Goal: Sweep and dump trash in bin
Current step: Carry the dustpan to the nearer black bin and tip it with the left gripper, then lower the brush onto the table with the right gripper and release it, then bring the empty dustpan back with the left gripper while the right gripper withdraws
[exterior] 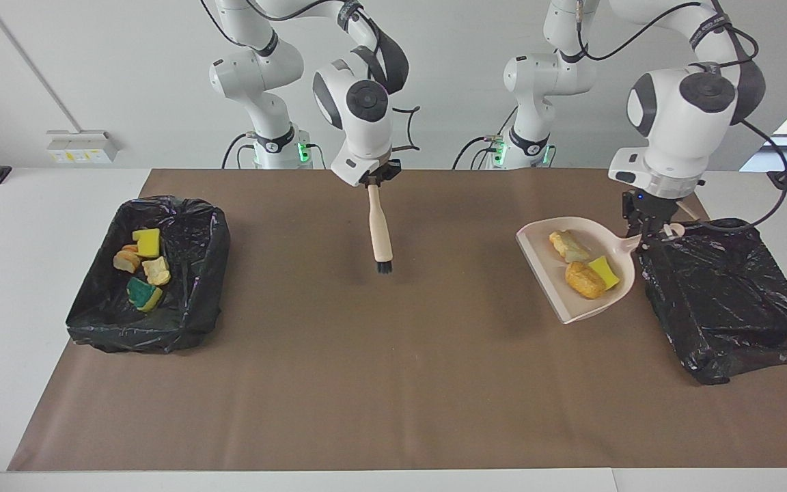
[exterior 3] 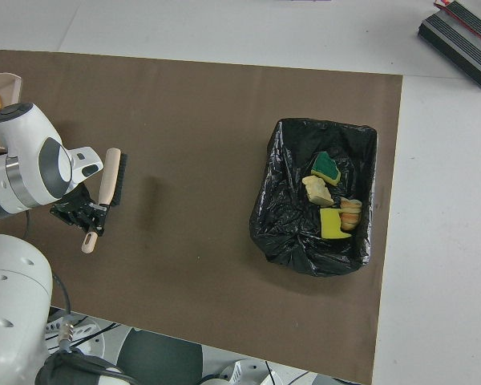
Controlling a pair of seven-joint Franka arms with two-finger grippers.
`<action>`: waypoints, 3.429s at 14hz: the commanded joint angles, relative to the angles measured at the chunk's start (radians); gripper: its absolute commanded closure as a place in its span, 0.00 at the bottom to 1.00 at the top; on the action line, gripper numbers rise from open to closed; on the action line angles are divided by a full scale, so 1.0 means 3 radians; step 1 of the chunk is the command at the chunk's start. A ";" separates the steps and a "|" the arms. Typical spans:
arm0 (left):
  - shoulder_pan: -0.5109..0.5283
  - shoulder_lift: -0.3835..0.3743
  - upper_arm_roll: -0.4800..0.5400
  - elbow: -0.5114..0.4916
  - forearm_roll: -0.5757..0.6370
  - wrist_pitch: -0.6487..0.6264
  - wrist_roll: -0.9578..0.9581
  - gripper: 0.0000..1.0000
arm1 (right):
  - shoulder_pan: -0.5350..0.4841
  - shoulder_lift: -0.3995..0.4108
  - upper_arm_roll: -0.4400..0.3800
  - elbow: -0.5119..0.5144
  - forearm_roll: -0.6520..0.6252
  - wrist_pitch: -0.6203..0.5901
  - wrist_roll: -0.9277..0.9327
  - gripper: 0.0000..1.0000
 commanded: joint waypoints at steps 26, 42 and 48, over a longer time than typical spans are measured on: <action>0.1012 0.0643 -0.0005 0.0705 0.2742 0.0423 0.0615 1.00 | 0.0412 0.0362 -0.0005 -0.0199 0.0338 0.0636 0.0406 0.81; 0.0768 0.0618 -0.0051 0.1017 0.2160 0.0163 0.0600 1.00 | -0.0533 -0.0017 -0.0036 0.0092 -0.0315 0.0498 0.0329 0.00; 0.0211 0.0648 -0.0062 0.0971 0.1351 -0.0297 0.0208 1.00 | -0.0769 -0.0047 -0.0041 0.0414 -0.0710 0.0350 0.0298 0.00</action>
